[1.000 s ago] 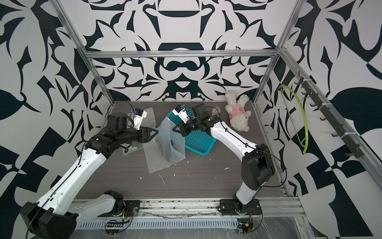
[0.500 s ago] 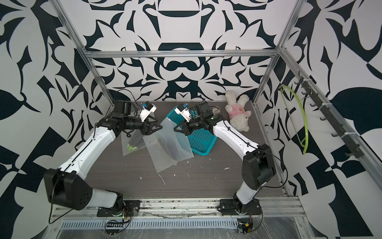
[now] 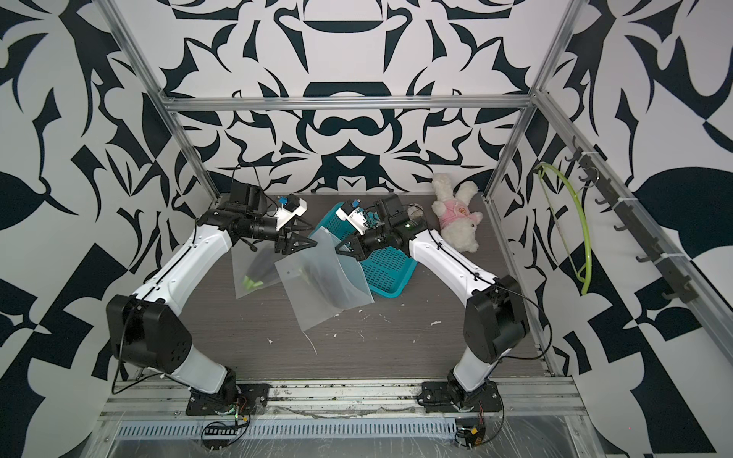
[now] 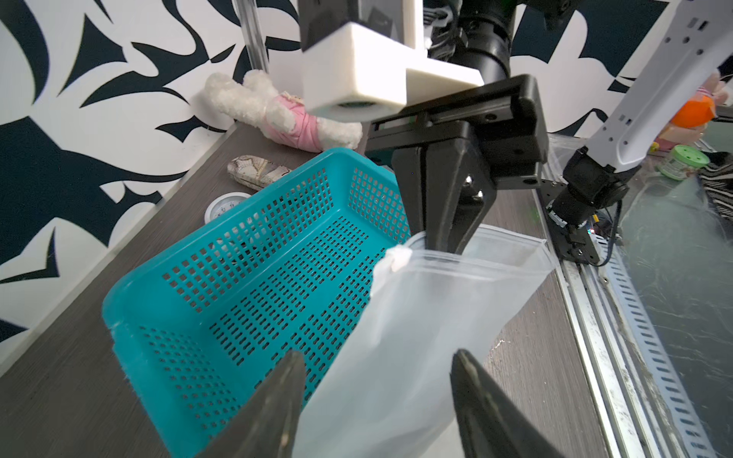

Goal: Place the eggplant in a zip-top bag and seal the zipper
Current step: Zip the zipper on the zipper food storage bag.

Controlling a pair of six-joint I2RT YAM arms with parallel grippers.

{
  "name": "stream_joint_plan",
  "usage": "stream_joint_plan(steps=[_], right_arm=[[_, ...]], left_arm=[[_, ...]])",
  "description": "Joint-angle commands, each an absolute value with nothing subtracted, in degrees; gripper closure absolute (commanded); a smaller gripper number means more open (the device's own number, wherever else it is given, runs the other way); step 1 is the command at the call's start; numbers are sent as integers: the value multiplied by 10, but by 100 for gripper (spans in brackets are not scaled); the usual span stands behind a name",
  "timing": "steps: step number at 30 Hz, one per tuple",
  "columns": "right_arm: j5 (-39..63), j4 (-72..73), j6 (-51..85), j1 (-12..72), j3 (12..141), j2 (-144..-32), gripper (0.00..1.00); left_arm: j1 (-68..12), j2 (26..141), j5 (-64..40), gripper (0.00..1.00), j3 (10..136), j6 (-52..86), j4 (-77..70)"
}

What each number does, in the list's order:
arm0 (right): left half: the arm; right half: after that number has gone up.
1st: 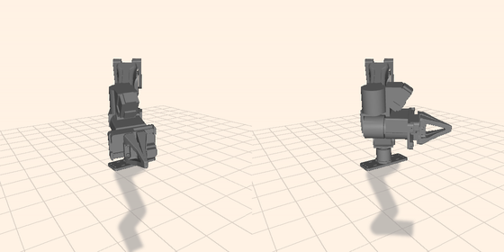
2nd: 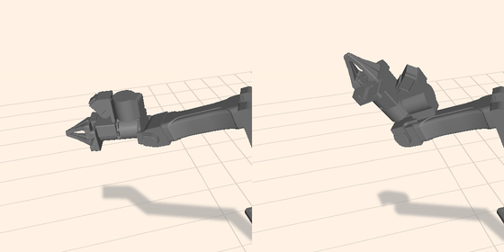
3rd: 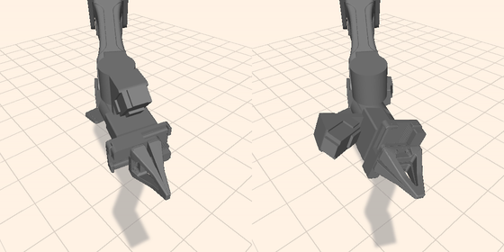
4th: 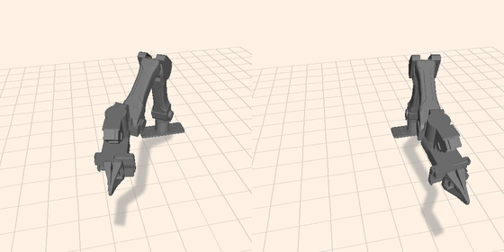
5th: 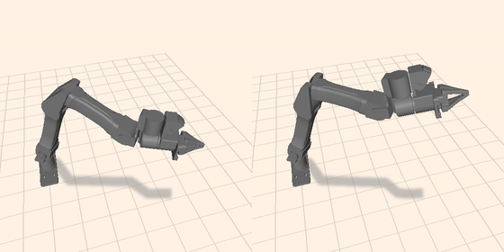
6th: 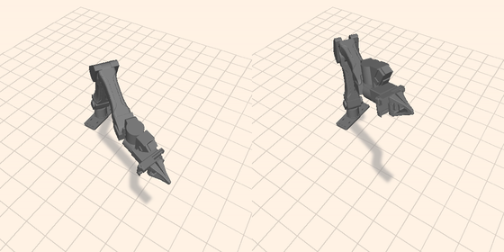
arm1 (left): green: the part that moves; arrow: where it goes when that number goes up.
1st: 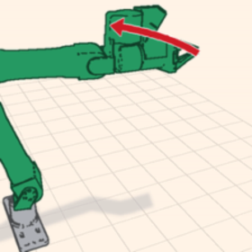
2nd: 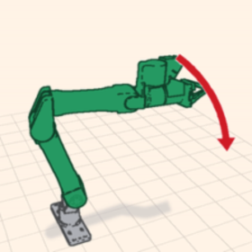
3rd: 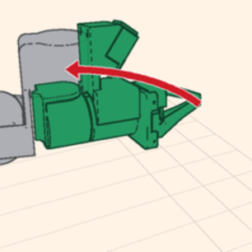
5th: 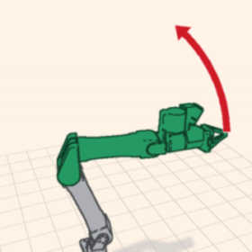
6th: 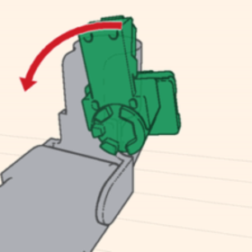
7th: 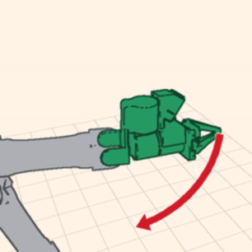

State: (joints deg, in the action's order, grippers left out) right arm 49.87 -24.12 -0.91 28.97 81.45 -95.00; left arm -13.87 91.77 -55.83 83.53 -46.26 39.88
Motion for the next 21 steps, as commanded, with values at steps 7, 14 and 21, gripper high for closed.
stream_joint_plan(steps=[7,14,21], right_arm=[[517,-251,-20,293,842,-944,100],[516,-266,-26,293,857,-958,100],[519,-270,-29,294,865,-964,100]], left_arm=[[-135,955,-625,35,860,-544,424],[-136,1022,-700,42,931,-614,552],[-136,1048,-705,63,965,-694,641]])
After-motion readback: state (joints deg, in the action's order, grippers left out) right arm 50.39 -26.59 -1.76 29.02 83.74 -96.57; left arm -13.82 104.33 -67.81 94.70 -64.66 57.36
